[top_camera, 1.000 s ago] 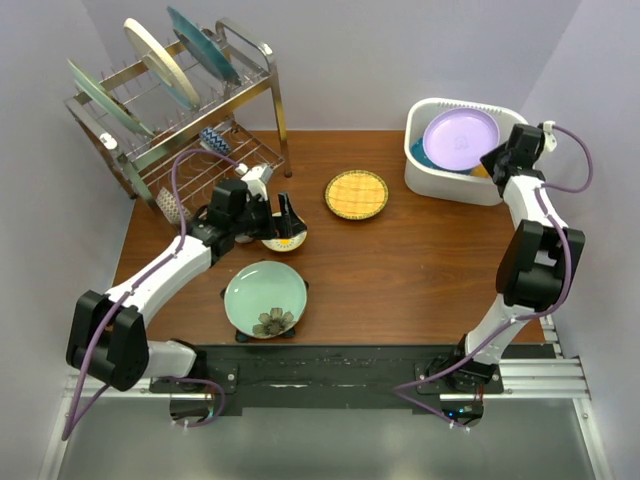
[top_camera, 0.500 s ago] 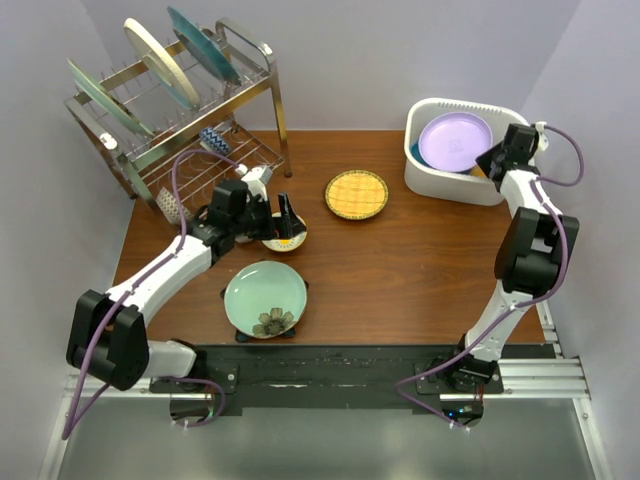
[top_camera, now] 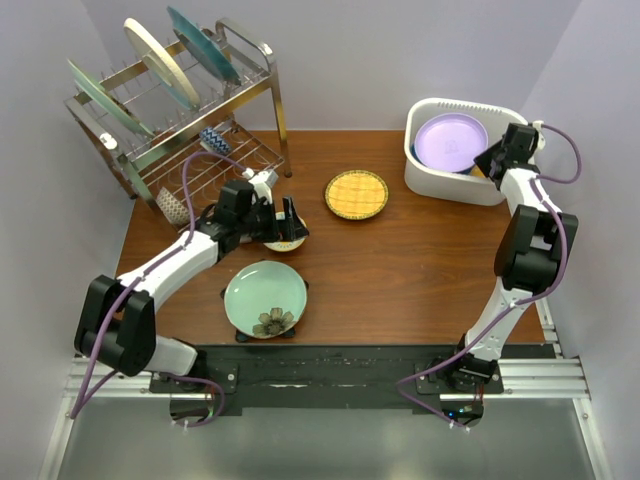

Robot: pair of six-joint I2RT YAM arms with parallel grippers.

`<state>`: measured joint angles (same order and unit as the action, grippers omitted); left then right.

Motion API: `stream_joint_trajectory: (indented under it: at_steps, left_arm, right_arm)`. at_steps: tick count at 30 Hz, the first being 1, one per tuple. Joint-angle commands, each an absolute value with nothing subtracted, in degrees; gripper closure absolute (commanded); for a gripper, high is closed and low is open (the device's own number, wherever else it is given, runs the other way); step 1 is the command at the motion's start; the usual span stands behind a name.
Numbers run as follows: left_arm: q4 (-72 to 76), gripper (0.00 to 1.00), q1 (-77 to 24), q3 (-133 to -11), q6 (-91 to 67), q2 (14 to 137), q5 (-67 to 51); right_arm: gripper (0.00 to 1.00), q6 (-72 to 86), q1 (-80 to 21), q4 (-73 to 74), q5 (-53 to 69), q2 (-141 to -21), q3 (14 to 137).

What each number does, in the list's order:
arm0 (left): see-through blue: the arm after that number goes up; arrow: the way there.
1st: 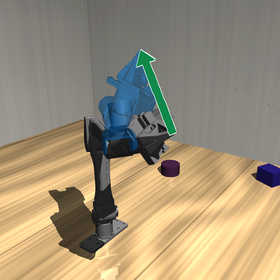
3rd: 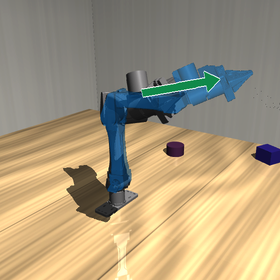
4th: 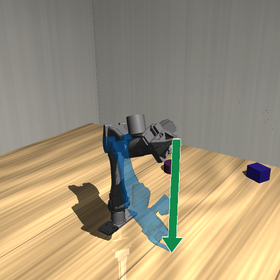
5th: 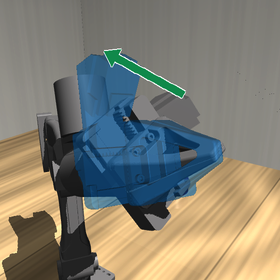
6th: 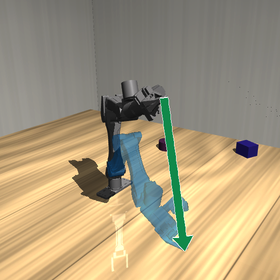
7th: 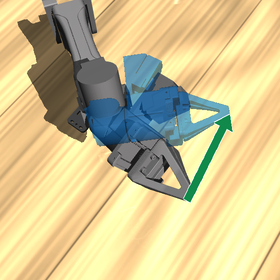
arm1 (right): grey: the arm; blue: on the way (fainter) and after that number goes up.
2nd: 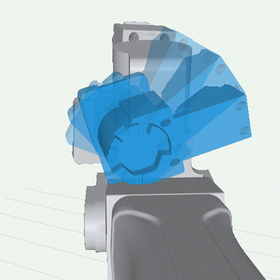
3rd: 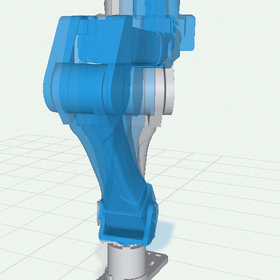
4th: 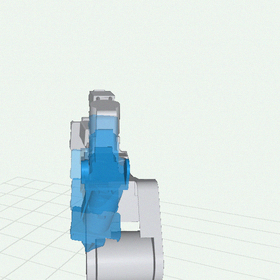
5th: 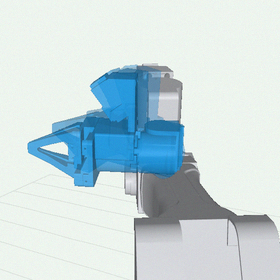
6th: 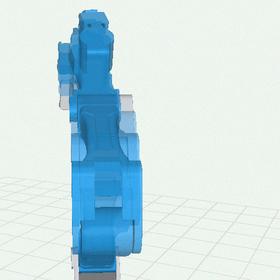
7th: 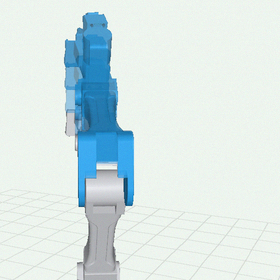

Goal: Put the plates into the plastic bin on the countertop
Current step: Place the plate in the plastic bin.

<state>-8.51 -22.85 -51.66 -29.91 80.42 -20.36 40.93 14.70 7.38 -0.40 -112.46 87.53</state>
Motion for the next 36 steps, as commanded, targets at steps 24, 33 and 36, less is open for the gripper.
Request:
stream_joint_trajectory:
  at_steps: [24, 33, 36]
  left_arm:
    - [-7.03, 0.02, -22.94, -49.31, -29.62, 74.36, -19.25]
    - [-6.68, 0.02, -23.03, -48.78, -29.62, 74.0, -19.07]
    - [-5.72, 0.02, -22.94, -48.78, -29.62, 74.62, -19.77]
  right_arm:
    - [0.66, 41.4, 14.68, 4.31, 4.13, -111.71, 87.8]
    - [0.59, 41.22, 14.68, 3.61, 2.73, -108.47, 85.52]
    - [0.51, 41.48, 14.68, 1.76, 3.34, -107.14, 83.76]
